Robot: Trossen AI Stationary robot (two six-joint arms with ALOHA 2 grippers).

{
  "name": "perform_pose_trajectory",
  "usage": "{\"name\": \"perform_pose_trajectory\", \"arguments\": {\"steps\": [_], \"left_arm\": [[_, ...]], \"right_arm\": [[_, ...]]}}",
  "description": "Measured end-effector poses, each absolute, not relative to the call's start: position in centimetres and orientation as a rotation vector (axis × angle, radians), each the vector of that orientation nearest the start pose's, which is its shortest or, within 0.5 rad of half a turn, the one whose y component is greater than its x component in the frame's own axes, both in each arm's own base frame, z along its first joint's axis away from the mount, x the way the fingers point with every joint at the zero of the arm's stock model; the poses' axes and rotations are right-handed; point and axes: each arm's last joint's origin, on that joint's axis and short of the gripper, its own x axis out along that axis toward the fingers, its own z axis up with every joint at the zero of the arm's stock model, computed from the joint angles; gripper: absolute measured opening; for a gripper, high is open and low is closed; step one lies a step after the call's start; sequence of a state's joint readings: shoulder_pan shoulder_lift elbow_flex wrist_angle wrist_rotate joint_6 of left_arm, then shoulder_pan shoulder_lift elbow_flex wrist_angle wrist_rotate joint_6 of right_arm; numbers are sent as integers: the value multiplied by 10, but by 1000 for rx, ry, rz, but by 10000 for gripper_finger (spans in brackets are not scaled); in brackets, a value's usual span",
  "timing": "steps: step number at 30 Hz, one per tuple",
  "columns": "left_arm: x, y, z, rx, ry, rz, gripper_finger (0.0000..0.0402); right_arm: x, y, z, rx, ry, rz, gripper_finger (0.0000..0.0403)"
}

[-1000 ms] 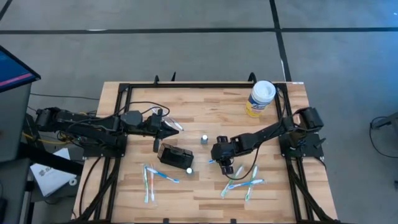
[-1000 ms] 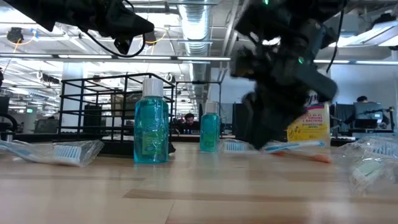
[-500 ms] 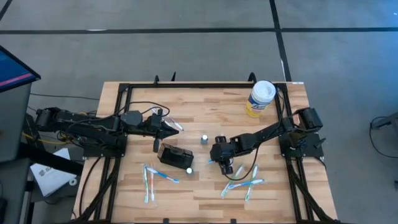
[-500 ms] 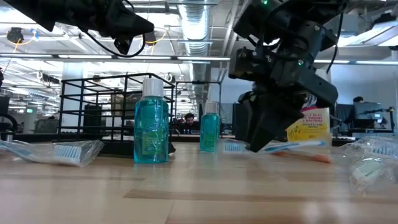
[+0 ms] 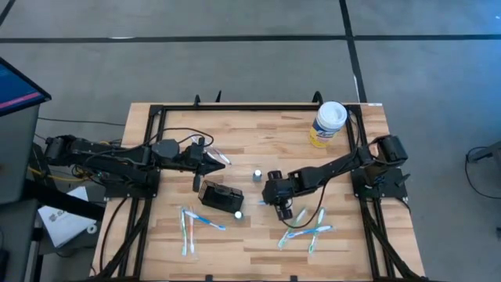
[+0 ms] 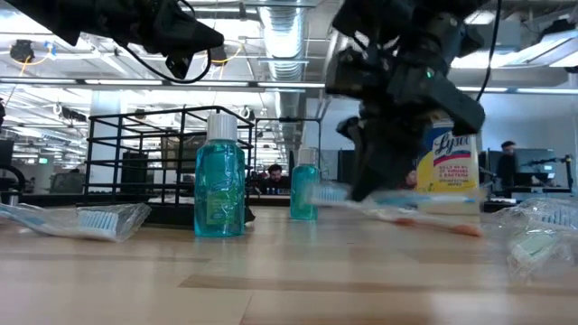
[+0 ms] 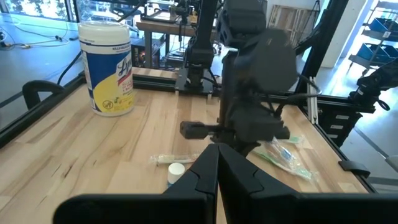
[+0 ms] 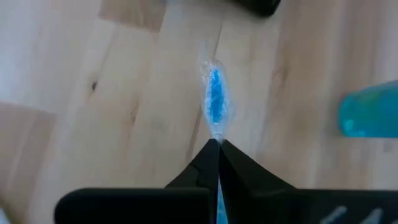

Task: Pick & Place toothbrushing station
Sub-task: Put the top blue toothbrush into left compartment of the wire organizer

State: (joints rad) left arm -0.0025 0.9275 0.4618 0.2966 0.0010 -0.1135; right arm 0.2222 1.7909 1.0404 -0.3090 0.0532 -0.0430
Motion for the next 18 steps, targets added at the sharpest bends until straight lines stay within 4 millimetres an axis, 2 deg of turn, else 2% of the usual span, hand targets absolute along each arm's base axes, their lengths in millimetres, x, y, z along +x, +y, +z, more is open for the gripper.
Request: {"name": "perform_pose_trajectory", "arguments": {"steps": [10,18], "left_arm": [[203,-1,242,-113,165,6,0],[203,-1,243,-112,159,5,0]], "right_arm": [[335,75,197,-222,882,150,0],[335,74,241,-257,606,143,0]]}}
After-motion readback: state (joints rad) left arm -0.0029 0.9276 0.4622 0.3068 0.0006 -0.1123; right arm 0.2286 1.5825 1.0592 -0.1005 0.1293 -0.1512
